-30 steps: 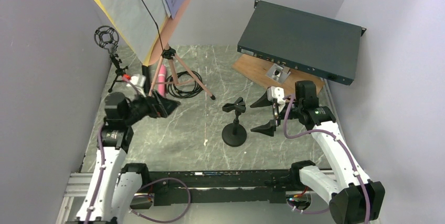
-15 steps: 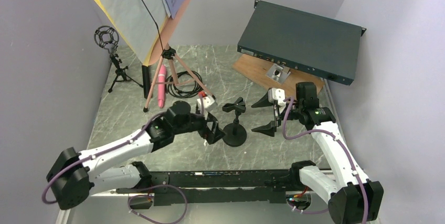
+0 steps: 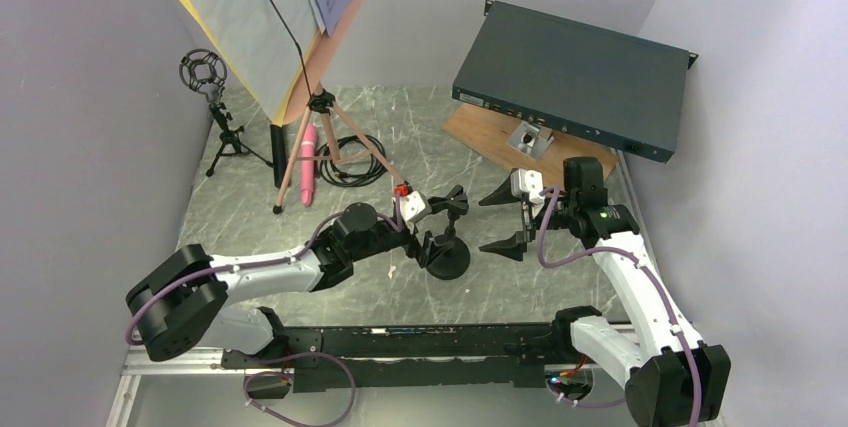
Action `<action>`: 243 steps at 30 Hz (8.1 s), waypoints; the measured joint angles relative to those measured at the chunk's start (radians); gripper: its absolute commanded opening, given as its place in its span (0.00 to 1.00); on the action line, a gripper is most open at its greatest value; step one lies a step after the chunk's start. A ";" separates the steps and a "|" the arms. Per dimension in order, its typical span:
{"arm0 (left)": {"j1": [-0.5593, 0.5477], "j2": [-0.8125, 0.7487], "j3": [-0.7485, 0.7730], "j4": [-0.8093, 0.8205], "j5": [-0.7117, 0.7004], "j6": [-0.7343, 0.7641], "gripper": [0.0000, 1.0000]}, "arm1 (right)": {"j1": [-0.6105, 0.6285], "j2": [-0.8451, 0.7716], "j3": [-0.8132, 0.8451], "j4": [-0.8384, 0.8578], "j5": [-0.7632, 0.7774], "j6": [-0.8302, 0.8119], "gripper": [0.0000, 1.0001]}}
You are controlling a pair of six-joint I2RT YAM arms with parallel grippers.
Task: Pack up the instrument practice props
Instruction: Pick up the microphone stand at the center of the board, then unscrew the knob on the microphone stand.
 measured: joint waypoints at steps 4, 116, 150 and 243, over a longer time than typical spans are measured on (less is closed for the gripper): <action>0.000 0.041 -0.014 0.126 0.000 -0.007 0.85 | 0.000 0.000 -0.002 -0.003 0.000 -0.002 0.99; -0.032 0.052 -0.050 0.399 0.040 -0.353 0.89 | 0.092 0.180 -0.079 0.240 -0.076 0.329 0.00; -0.063 0.081 0.148 0.117 -0.235 -0.743 0.00 | 0.090 0.175 -0.089 0.310 0.036 0.537 0.00; -0.167 0.085 0.380 -0.354 -0.548 -0.741 0.00 | 0.069 0.177 -0.128 0.408 0.085 0.595 0.00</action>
